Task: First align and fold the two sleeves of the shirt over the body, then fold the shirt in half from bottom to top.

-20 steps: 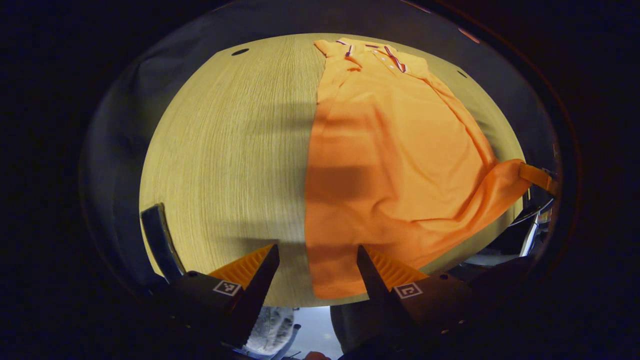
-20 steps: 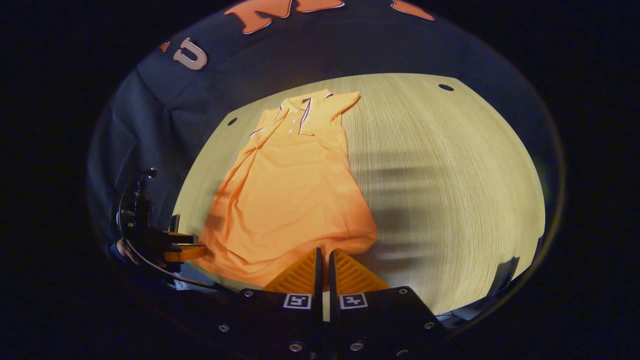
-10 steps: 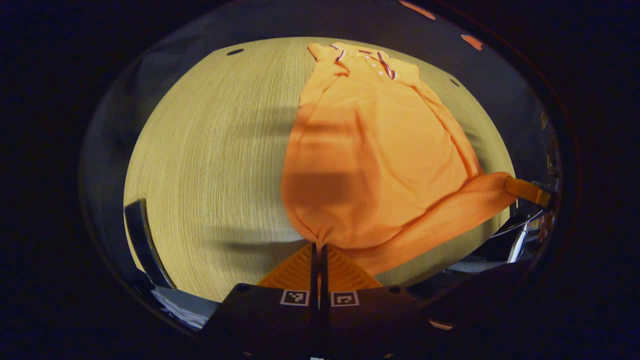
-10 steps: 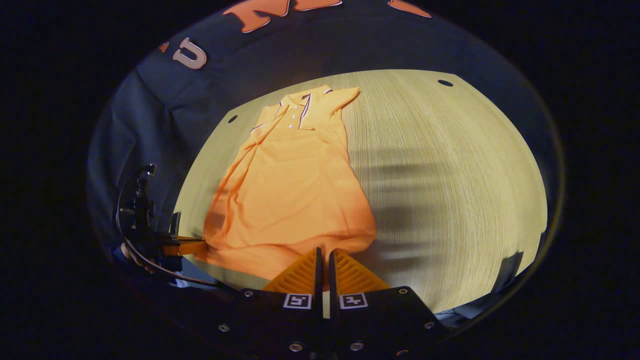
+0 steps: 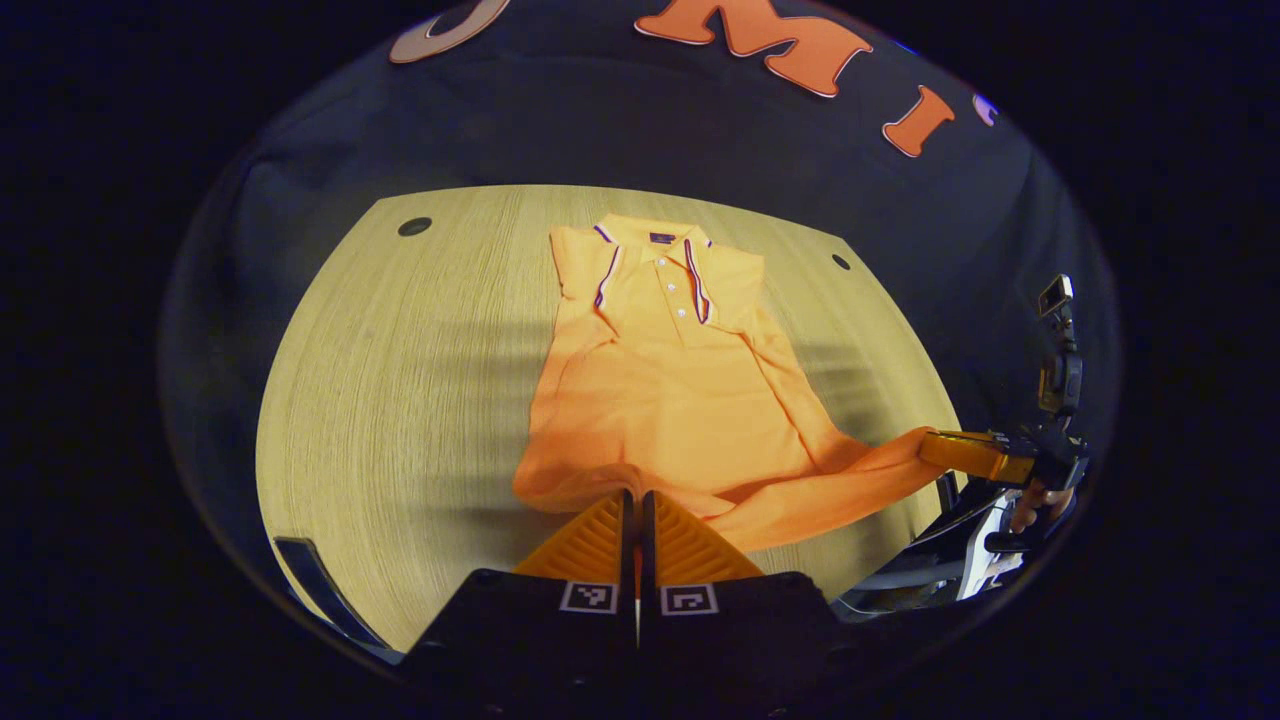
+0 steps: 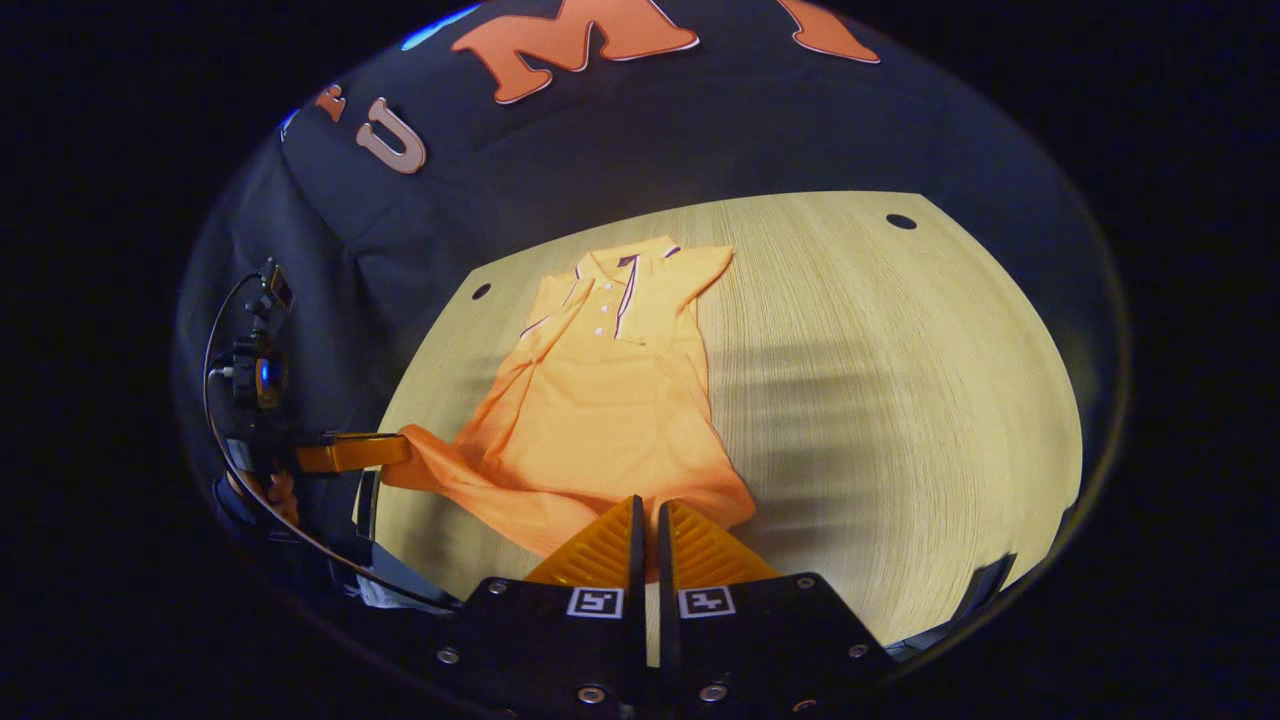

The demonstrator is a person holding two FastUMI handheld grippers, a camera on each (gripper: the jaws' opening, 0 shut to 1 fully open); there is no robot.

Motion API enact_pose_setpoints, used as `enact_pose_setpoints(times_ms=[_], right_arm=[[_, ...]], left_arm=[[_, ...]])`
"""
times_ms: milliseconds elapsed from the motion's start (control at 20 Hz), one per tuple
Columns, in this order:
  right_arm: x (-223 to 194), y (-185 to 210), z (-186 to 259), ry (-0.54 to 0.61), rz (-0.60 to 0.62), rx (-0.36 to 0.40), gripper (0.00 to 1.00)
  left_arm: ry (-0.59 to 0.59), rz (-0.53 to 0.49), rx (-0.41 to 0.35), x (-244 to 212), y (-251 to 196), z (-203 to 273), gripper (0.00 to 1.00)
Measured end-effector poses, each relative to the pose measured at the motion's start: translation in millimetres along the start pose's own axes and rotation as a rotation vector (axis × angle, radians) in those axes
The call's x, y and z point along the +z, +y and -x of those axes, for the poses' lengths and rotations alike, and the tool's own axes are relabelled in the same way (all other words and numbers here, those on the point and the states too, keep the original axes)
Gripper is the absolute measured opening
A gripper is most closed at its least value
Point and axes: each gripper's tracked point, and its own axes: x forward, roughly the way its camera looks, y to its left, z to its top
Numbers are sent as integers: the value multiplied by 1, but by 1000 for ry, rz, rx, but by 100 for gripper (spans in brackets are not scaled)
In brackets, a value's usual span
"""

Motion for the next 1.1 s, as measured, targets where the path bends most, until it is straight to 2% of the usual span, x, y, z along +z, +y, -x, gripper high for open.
enact_pose_setpoints(times_ms=[350, 750, 1100], right_arm=[[62, 2, -9, -67, 32, -26, 6], [138, 13, -51, -103, 53, -32, 6], [184, 10, -100, -93, -10, -58, 6]], left_arm=[[-83, 1, -35, 72, 1, -5, 1], [-145, 3, -96, 158, 1, -38, 1], [-155, -62, -52, 225, 42, -81, 1]])
